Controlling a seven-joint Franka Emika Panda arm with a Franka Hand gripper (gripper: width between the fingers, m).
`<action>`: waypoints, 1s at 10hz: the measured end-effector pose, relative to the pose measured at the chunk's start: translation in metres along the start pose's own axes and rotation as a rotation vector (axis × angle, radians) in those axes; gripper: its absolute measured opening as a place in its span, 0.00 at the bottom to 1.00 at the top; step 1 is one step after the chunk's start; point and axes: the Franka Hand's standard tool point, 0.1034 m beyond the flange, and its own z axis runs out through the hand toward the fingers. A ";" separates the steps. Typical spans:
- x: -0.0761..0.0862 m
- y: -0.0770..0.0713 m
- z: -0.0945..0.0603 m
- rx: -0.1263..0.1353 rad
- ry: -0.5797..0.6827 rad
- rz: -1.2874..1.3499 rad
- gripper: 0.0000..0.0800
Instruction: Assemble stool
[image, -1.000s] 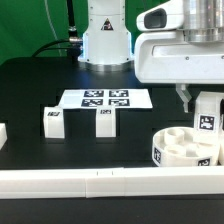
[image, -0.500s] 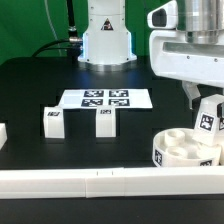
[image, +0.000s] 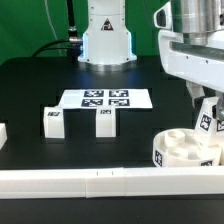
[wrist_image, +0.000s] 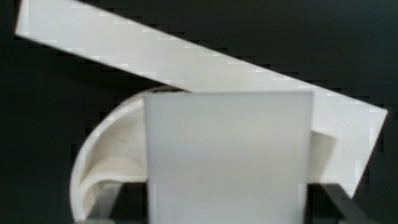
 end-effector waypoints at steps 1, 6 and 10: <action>-0.001 0.000 0.000 0.001 -0.003 0.005 0.52; -0.012 -0.013 -0.027 0.020 -0.011 -0.283 0.81; -0.012 -0.014 -0.027 0.025 0.001 -0.631 0.81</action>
Offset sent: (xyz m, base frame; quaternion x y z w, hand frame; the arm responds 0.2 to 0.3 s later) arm 0.0024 0.0046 0.0303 -0.0318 -0.0171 -0.1376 0.9898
